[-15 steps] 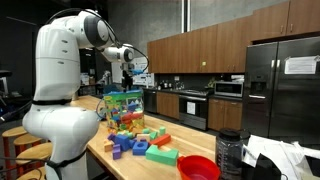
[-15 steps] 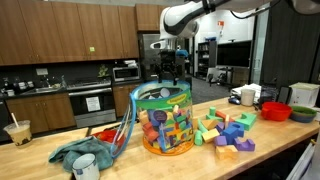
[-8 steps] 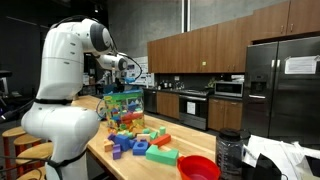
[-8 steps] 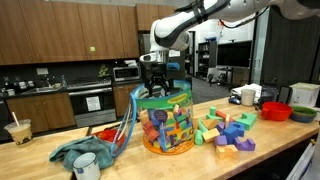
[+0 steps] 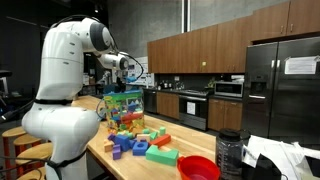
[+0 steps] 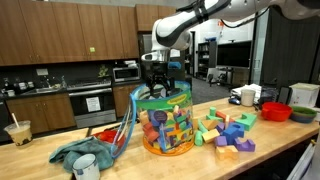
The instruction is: Remove one yellow block from the toy bag
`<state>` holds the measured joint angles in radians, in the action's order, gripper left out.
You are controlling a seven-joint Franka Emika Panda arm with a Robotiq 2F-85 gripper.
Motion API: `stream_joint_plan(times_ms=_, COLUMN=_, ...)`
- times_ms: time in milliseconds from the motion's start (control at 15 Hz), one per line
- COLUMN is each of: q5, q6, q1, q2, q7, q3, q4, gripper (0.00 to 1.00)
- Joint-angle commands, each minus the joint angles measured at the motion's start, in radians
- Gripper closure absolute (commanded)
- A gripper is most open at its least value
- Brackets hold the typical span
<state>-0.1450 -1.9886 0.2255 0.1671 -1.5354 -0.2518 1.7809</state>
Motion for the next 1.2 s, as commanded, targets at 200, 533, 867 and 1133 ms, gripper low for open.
stream_joint_plan(times_ms=200, q5=0.016, q6=-0.08, q1=-0.018, q2=0.033, q7=-0.016, q3=0.004, q4=0.087, gripper=0.0)
stream_joint_plan(times_ms=533, q5=0.041, q6=-0.117, q1=-0.024, q2=0.07, q7=-0.006, q3=-0.002, q4=0.119, gripper=0.0)
stream_joint_plan(times_ms=867, q5=0.023, q6=-0.048, q1=-0.03, q2=0.068, q7=-0.02, q3=-0.009, q4=0.107, gripper=0.0)
stream_joint_plan(times_ms=1133, q5=0.005, q6=0.115, q1=-0.025, q2=0.079, q7=-0.011, q3=-0.019, q4=0.058, gripper=0.0)
